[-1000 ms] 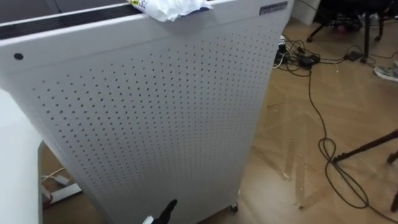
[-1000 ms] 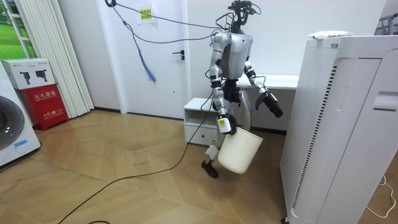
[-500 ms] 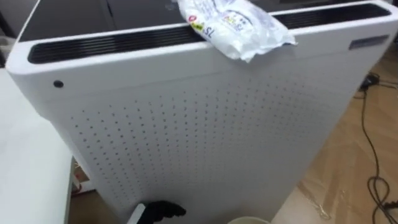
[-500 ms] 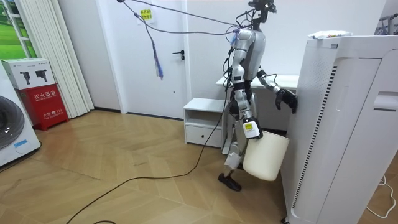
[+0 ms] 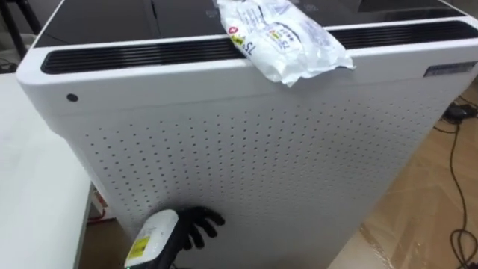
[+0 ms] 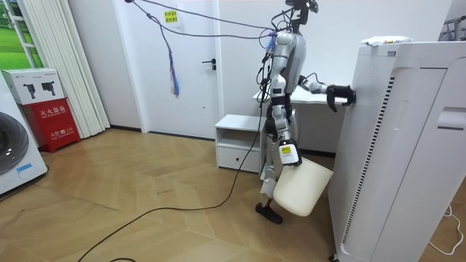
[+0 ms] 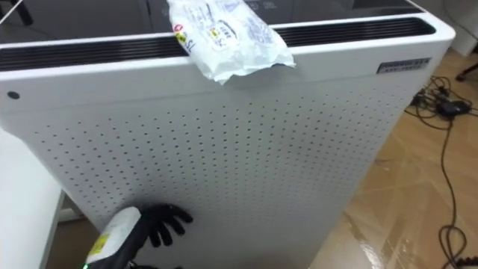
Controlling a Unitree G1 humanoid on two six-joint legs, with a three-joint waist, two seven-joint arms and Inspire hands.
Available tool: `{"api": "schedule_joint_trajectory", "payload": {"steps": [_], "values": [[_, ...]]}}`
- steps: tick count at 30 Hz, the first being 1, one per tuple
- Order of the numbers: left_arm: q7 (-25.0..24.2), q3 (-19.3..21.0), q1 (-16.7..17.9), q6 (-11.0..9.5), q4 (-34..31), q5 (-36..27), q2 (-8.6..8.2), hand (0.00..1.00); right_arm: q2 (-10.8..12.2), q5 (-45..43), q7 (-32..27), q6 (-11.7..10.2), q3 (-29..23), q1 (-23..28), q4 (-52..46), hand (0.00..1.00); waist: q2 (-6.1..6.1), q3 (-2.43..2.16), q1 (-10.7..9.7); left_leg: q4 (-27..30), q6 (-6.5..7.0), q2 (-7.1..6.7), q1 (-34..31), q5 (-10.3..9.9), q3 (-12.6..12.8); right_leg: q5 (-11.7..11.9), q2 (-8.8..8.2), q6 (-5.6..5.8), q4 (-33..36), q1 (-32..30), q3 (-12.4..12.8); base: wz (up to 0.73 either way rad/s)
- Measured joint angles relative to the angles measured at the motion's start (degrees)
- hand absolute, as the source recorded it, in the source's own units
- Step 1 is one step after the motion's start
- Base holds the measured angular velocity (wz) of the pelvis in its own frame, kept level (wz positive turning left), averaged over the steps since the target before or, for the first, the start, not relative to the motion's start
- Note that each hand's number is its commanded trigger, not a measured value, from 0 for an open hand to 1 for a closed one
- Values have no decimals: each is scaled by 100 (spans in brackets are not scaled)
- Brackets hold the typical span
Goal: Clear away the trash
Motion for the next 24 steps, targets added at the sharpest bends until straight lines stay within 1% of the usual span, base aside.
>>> {"api": "schedule_joint_trajectory", "payload": {"steps": [1, 3, 4, 5, 6, 7, 8, 9, 10, 11, 12, 13, 15, 16, 18, 20, 22, 24], "values": [[73, 4, 0, -30, -89, 0, 15, 0, 0, -4, 0, 1, 2, -17, 12, 100, 2, 0, 1, 2, -9, 9, 8, 5, -1, 8, 9, -12, -3, 13, 4, 0], [319, 61, 0, -115, -501, 82, 104, 0, -5, -85, -1, -3, 1, -61, 55, 100, 4, 2, 2, -28, -50, 41, 36, 30, -20, 30, 47, -48, -79, 53, -6, 0], [390, 103, 0, -166, -624, 118, 110, 0, -10, -127, -1, -3, 0, -61, 55, 100, 4, 1, 3, -50, -62, 44, 45, 45, -27, 41, 55, -60, -107, 60, -8, 0], [564, 177, -1, -253, -903, 124, 106, 0, -11, -176, 0, -3, 4, -59, 55, 100, 4, 1, -4, -91, -76, 45, 78, 86, -26, 49, 56, -71, -109, 62, -9, 0], [787, 253, -5, -357, -1205, 160, 76, 0, -10, -190, 1, -3, 9, -56, 63, 100, 11, -3, -17, -138, -86, 44, 117, 119, -26, 52, 56, -77, -109, 74, -10, 0], [908, 304, -13, -442, -1366, 169, 56, 0, -10, -189, 0, -1, 9, -55, 68, 100, 13, -7, -28, -165, -90, 44, 136, 135, -25, 55, 55, -82, -110, 87, -17, 0], [1136, 460, -42, -625, -1691, 168, 6, 0, -7, -186, 0, 0, 21, -39, 70, 100, 15, -8, -60, -246, -98, 42, 215, 174, -21, 61, 49, -93, -115, 143, -60, 0], [1367, 607, -167, -774, -1909, 166, -57, 0, -8, -181, -2, 4, 61, -11, 70, 100, 18, -16, -74, -321, -106, 41, 308, 199, -2, 54, 46, -102, -120, 203, -65, 0], [1484, 678, -243, -826, -1966, 160, -95, 0, -8, -181, -3, 12, 70, -4, 74, 100, 27, -22, -81, -350, -110, 42, 349, 204, 0, 50, 47, -105, -134, 240, -69, 0], [1679, 780, -389, -854, -2003, 143, -162, 0, -12, -185, -3, 29, 114, 8, 86, 100, 9, -33, -110, -408, -116, 43, 451, 215, 0, 48, 53, -107, -196, 304, -68, 0], [1779, 872, -471, -851, -2023, 110, -186, 0, -15, -189, 2, 48, 133, 8, 84, 100, 33, -81, -152, -478, -120, 42, 554, 219, 1, 36, 54, -106, -212, 368, -61, -3], [1801, 892, -504, -846, -2024, 89, -188, 0, -19, -189, 4, 57, 160, 13, 84, 100, 23, -97, -156, -506, -120, 41, 603, 223, -3, 29, 53, -105, -212, 395, -57, -4], [1887, 902, -587, -839, -2095, 78, -200, 0, -30, -187, 18, 73, 213, 18, 87, 100, 45, -126, -198, -581, -119, 35, 751, 222, -5, 8, 48, -98, -247, 516, -61, -2], [1887, 902, -590, -839, -2112, 78, -212, 0, -29, -187, 25, 73, 213, 18, 89, 100, 46, -127, -204, -598, -119, 35, 777, 222, -9, 9, 49, -98, -270, 542, -61, 0], [1886, 898, -592, -837, -2117, 78, -291, 0, -28, -190, 71, 74, 216, 16, 95, 100, 36, -126, -247, -621, -119, 31, 815, 222, -26, 7, 47, -95, -306, 599, -76, 2], [1885, 898, -593, -821, -2116, 83, -304, 0, -18, -190, 80, 77, 219, 14, 95, 100, 40, -127, -293, -621, -119, 30, 826, 222, -42, 7, 47, -95, -316, 642, -80, 5], [1883, 896, -589, -795, -2112, 81, -304, 0, -16, -190, 120, 104, 217, 13, 95, 100, 9, -108, -310, -640, -119, 32, 882, 222, -38, 7, 52, -94, -347, 693, -77, 0], [1881, 890, -590, -787, -2112, 81, -304, 0, -18, -189, 132, 145, 214, 13, 95, 100, 8, -107, -337, -671, -119, 32, 932, 222, -26, 5, 54, -90, -402, 753, -75, 0]]}}
